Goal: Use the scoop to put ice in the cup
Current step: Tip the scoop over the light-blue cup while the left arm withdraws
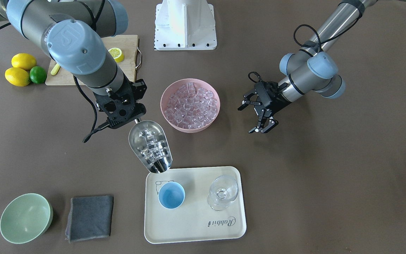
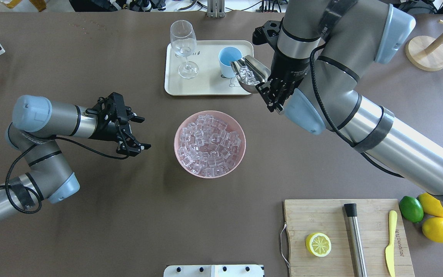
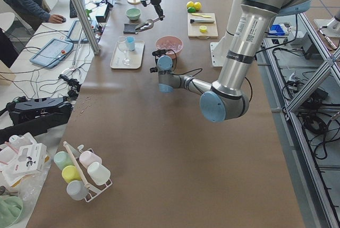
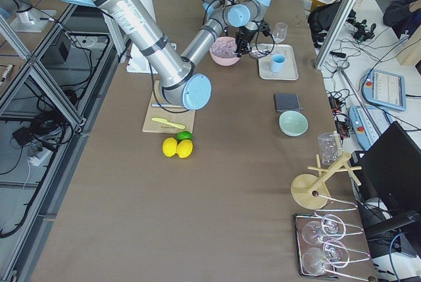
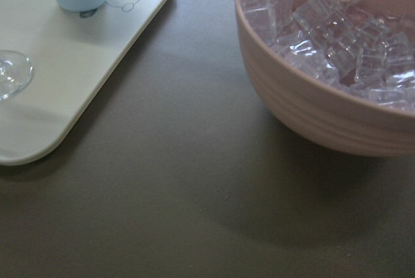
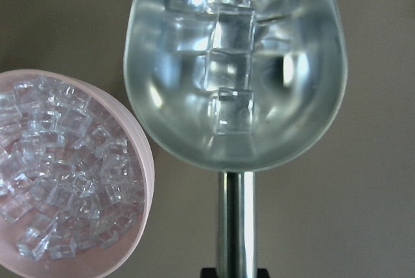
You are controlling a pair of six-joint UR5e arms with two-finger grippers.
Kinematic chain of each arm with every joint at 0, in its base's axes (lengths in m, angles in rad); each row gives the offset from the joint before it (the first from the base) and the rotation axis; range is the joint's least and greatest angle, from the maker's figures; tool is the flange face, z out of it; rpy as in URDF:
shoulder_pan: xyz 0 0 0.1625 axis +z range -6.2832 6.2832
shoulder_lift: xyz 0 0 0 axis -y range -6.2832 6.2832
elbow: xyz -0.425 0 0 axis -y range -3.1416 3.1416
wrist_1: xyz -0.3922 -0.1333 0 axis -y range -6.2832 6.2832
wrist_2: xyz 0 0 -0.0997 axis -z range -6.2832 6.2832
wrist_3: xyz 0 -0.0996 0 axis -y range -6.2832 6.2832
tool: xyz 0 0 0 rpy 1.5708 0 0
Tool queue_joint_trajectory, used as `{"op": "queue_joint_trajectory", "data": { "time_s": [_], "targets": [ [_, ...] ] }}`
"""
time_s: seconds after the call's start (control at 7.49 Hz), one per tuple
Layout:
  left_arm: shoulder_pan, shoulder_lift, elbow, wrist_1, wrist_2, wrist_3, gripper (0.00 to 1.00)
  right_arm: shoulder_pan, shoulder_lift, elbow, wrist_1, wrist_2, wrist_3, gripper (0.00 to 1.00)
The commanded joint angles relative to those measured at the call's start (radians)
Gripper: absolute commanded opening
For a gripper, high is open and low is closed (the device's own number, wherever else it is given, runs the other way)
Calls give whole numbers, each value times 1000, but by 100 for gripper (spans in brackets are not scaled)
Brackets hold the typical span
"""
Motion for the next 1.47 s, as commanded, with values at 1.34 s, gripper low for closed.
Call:
{"op": "queue_joint_trajectory", "data": {
  "time_s": [1.34],
  "targets": [
    [-340, 219, -347, 985, -75, -1, 98, 47, 235, -308, -177, 97, -91, 0]
  ]
}}
